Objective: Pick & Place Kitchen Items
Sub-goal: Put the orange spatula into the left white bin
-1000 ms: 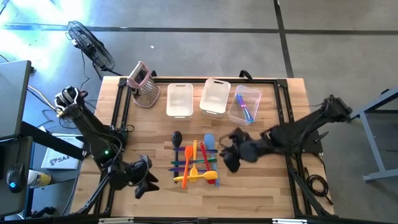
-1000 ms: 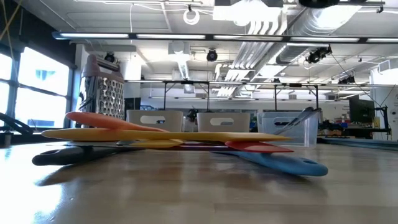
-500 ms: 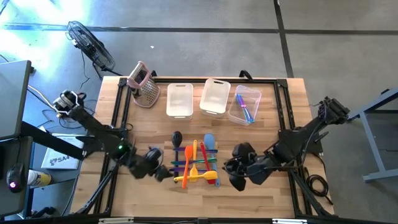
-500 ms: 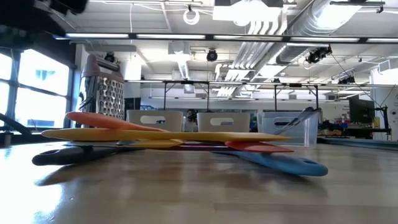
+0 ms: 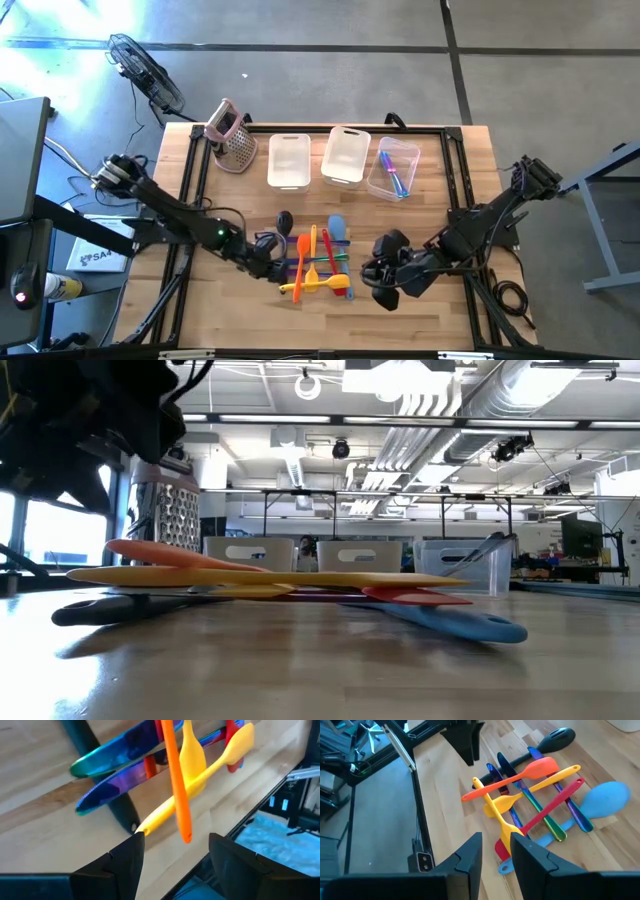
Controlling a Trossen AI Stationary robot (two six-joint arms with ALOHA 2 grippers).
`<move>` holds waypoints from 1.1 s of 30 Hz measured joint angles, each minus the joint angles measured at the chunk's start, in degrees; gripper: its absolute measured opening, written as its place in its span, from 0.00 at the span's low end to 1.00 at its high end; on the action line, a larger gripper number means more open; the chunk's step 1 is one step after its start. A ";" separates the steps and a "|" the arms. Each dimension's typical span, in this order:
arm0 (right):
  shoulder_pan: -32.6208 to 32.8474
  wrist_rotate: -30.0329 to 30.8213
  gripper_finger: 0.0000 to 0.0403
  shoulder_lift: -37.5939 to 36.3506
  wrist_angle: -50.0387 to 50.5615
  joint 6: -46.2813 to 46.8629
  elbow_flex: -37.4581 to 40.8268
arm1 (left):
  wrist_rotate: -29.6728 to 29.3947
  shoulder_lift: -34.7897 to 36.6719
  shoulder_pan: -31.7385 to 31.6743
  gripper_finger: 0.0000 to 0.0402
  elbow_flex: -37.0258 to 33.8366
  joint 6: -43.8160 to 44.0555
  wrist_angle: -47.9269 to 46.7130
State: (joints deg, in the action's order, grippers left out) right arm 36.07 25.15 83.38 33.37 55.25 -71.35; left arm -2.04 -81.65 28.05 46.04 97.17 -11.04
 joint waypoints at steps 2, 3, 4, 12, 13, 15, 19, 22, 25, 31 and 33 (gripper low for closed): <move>-0.02 0.00 0.23 0.00 0.45 -0.05 0.01 | 0.00 -1.58 -0.02 0.54 0.00 0.88 0.96; -0.02 0.01 0.23 0.01 0.76 -0.14 0.02 | -0.02 -2.11 0.00 0.54 0.00 1.20 1.37; -0.02 0.02 0.23 0.00 1.04 -0.50 0.02 | -0.11 -2.52 0.00 0.54 0.00 1.77 1.55; -0.07 0.23 0.23 0.02 3.66 -2.87 0.04 | -1.54 -3.78 0.02 0.54 0.38 3.08 2.07; -0.07 0.24 0.23 0.00 4.08 -3.03 0.04 | -1.92 -3.80 0.02 0.54 0.87 2.20 1.85; -0.07 0.24 0.23 0.00 4.65 -3.06 0.04 | -3.07 -3.80 0.02 0.54 2.26 0.05 1.72; -0.07 0.22 0.23 0.00 7.04 -3.08 0.04 | -4.10 -3.80 -0.01 0.54 7.42 -3.94 -4.02; -0.07 0.05 0.23 0.00 7.77 -3.53 0.04 | -4.09 -3.80 -0.46 0.54 12.64 -5.45 -12.85; -0.07 -0.80 0.23 0.00 7.73 -4.73 0.04 | -4.54 -3.80 -0.48 0.54 18.13 -5.41 -23.23; -0.05 -4.27 0.23 0.00 7.85 -6.10 0.04 | -6.00 -7.65 -0.75 0.54 26.27 -3.53 -34.36; 0.34 -4.26 0.23 -0.08 8.04 -6.37 0.04 | -5.96 -10.81 -1.48 0.54 28.85 -3.99 -35.04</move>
State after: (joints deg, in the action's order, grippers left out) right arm 36.42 20.89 83.30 41.41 48.87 -71.31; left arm -8.00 -92.46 26.57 74.89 93.18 -46.08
